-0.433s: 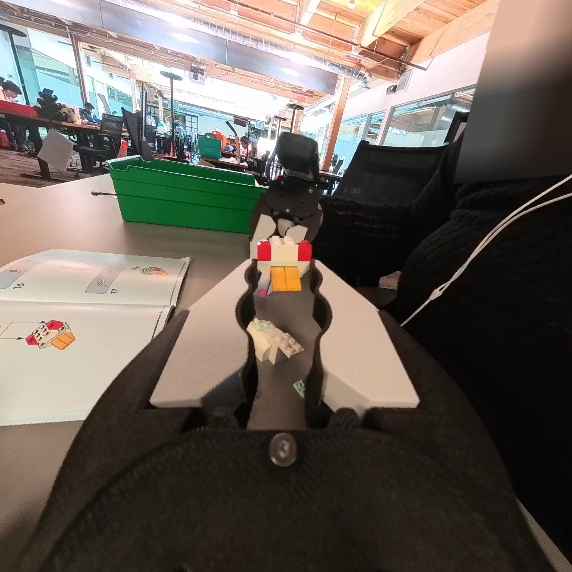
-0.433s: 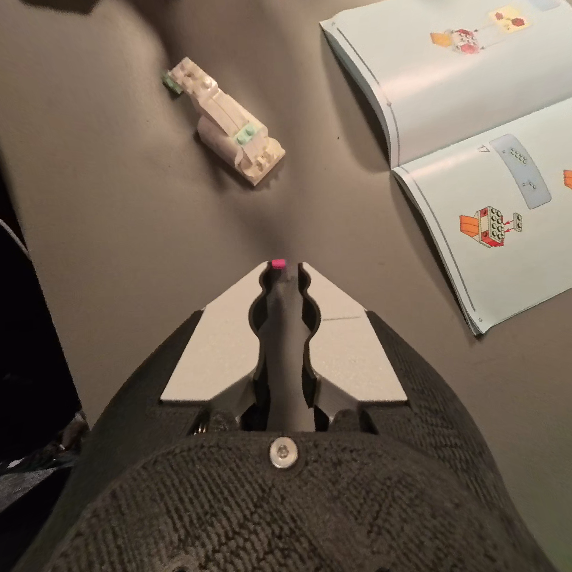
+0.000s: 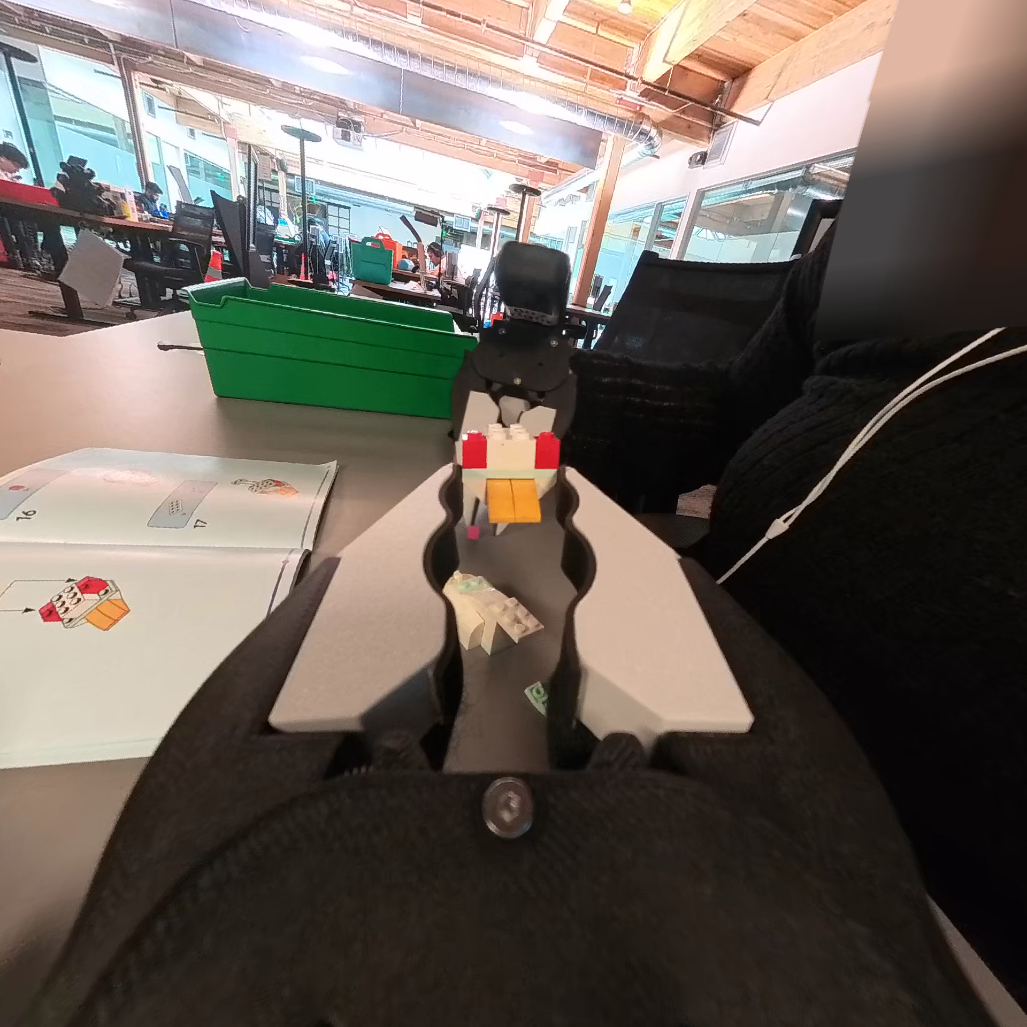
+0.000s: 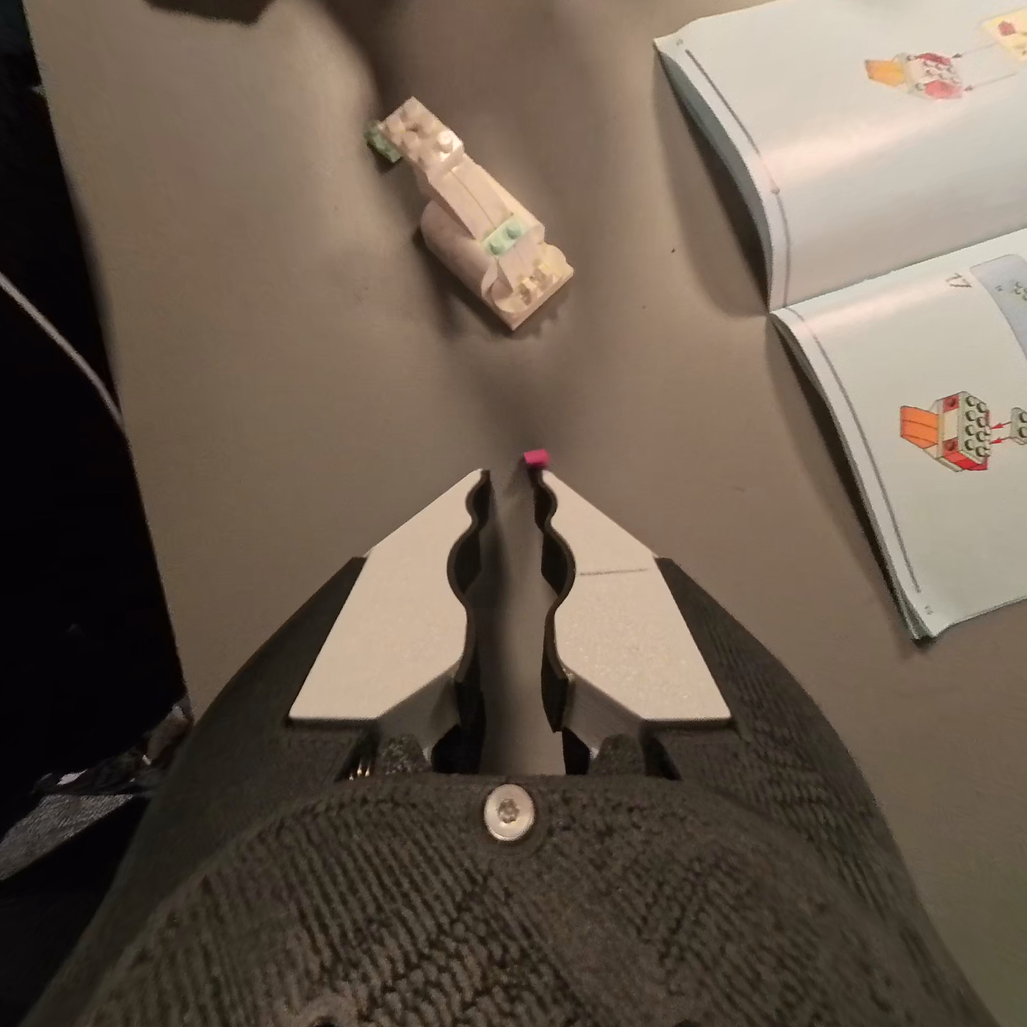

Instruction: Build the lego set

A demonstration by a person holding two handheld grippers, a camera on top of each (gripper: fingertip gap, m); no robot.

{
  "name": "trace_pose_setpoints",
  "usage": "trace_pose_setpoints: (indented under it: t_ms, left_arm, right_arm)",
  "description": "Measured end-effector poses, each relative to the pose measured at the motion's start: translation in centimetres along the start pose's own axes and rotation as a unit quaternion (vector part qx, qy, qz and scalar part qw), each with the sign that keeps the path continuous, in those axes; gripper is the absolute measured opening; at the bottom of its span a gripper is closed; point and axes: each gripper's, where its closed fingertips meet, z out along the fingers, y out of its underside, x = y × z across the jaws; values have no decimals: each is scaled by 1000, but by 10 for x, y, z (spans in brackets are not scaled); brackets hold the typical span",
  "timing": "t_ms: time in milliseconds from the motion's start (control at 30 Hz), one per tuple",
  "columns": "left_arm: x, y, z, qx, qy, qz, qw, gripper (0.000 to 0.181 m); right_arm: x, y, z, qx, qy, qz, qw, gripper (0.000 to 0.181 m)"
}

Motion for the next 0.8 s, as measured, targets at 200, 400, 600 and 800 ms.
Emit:
trace_pose_setpoints:
  t_ms: [200,400,600,800]
  left_arm:
    - [0,0,0,-1,2,0,1000,33]
    - [1,1,0,-3,4,-1,1000,32]
    - [1,1,0,-4,4,0,1000,33]
    - [1,1,1,-4,5,0,1000,33]
  right_arm:
    - [-8,-3,-2,11,-16,1,1000,13]
    - [2,-9,-1,37,4,4,999,21]
    - [-10,-4,-1,21,-29,-1,999,18]
    - [-17,-2,-2,22,-40,2,999,17]
